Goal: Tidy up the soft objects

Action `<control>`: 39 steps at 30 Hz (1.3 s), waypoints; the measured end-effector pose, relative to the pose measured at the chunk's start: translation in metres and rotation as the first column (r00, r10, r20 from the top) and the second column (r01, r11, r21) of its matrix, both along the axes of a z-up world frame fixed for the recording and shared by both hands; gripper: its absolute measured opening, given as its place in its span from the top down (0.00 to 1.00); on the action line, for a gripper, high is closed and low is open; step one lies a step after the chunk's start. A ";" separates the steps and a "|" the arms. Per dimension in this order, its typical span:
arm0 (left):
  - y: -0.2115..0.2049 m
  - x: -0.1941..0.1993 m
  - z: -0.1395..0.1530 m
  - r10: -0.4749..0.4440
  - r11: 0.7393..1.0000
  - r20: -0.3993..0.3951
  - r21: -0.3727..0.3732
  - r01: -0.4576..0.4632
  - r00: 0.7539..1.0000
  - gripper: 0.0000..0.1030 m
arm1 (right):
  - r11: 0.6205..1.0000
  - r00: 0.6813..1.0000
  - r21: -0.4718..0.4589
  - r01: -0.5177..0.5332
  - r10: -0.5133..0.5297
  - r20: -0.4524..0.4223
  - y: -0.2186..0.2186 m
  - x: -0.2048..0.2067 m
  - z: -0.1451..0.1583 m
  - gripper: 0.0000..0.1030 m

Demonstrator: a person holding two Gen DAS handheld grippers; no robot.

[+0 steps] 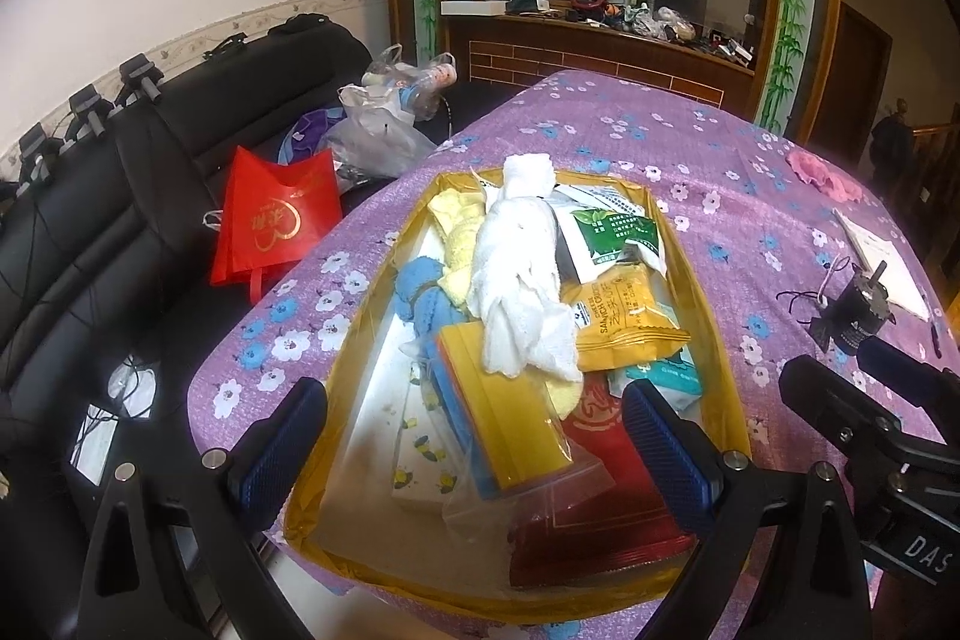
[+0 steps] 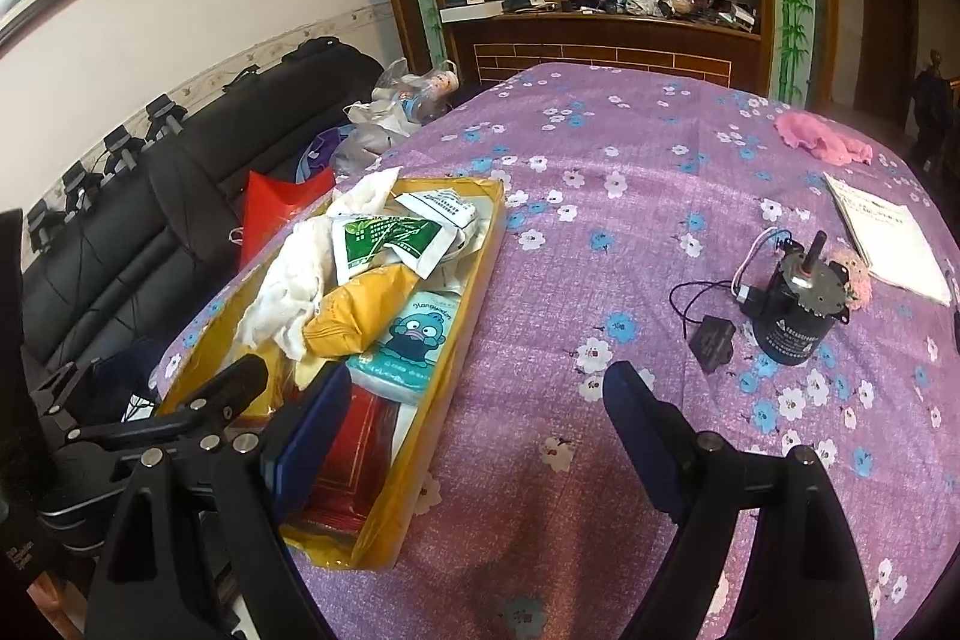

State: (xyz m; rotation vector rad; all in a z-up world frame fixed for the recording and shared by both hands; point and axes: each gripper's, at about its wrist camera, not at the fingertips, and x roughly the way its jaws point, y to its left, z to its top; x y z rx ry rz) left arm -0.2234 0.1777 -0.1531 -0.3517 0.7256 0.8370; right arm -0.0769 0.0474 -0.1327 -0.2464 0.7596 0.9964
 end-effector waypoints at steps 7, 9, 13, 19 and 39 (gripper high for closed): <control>0.001 0.001 0.001 -0.003 1.000 -0.003 -0.001 0.003 1.000 0.03 | 1.000 1.000 -0.002 0.003 -0.003 -0.004 0.001 0.001 0.001 0.17; 0.001 0.003 0.001 -0.006 1.000 -0.006 0.003 0.006 1.000 0.03 | 1.000 1.000 -0.003 0.001 -0.001 -0.006 0.001 0.001 0.001 0.17; 0.001 0.003 0.002 -0.002 1.000 -0.002 0.000 0.002 1.000 0.03 | 1.000 1.000 0.002 0.002 -0.002 -0.007 0.002 0.002 0.001 0.17; 0.004 0.000 0.001 0.006 1.000 0.000 -0.002 -0.006 1.000 0.03 | 1.000 1.000 0.002 -0.006 0.006 -0.008 0.004 0.002 0.002 0.17; -0.001 0.004 -0.007 -0.005 1.000 -0.005 -0.024 0.005 1.000 0.03 | 1.000 0.997 0.016 0.002 -0.001 -0.074 -0.003 0.009 -0.006 0.17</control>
